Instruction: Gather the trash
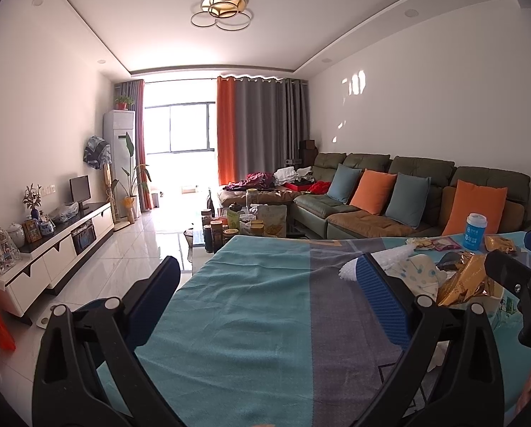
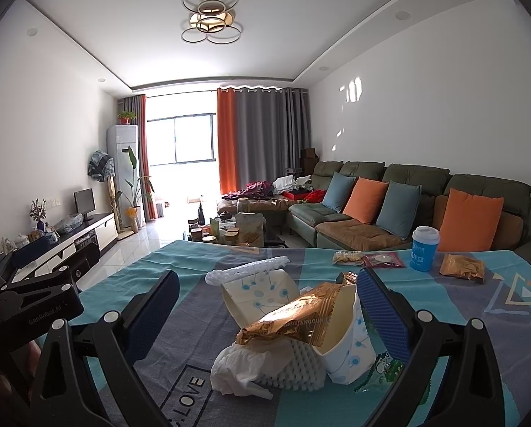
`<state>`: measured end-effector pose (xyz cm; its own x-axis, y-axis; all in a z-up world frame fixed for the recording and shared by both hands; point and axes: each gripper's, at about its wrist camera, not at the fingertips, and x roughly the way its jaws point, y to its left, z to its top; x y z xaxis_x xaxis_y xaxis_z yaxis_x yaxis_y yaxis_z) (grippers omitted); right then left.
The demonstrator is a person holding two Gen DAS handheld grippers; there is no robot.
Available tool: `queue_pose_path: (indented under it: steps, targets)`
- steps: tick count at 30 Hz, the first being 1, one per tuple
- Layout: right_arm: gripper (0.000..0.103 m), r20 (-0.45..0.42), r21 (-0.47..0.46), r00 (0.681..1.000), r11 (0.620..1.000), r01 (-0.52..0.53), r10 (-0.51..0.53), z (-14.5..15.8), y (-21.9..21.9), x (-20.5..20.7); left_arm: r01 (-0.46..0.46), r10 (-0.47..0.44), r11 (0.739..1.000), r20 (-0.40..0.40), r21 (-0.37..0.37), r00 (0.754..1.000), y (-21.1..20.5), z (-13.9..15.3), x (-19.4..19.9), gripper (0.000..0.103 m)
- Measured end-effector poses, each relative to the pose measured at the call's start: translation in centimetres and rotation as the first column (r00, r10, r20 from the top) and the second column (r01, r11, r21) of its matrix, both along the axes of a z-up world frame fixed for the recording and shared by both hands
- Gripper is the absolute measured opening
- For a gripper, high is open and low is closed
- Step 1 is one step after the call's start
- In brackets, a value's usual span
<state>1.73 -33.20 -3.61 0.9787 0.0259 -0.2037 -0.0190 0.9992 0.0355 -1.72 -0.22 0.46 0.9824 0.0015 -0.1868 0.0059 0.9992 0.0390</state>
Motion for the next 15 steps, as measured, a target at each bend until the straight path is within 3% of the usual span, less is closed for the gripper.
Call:
queue_pose_path:
  steps: [15]
  targets:
    - [0.096, -0.006, 0.008, 1.0, 1.0, -0.005, 0.005, -0.23, -0.02, 0.1, 0.003, -0.003, 1.0, -0.005, -0.009, 1.0, 0.18, -0.25, 0.07, 0.097]
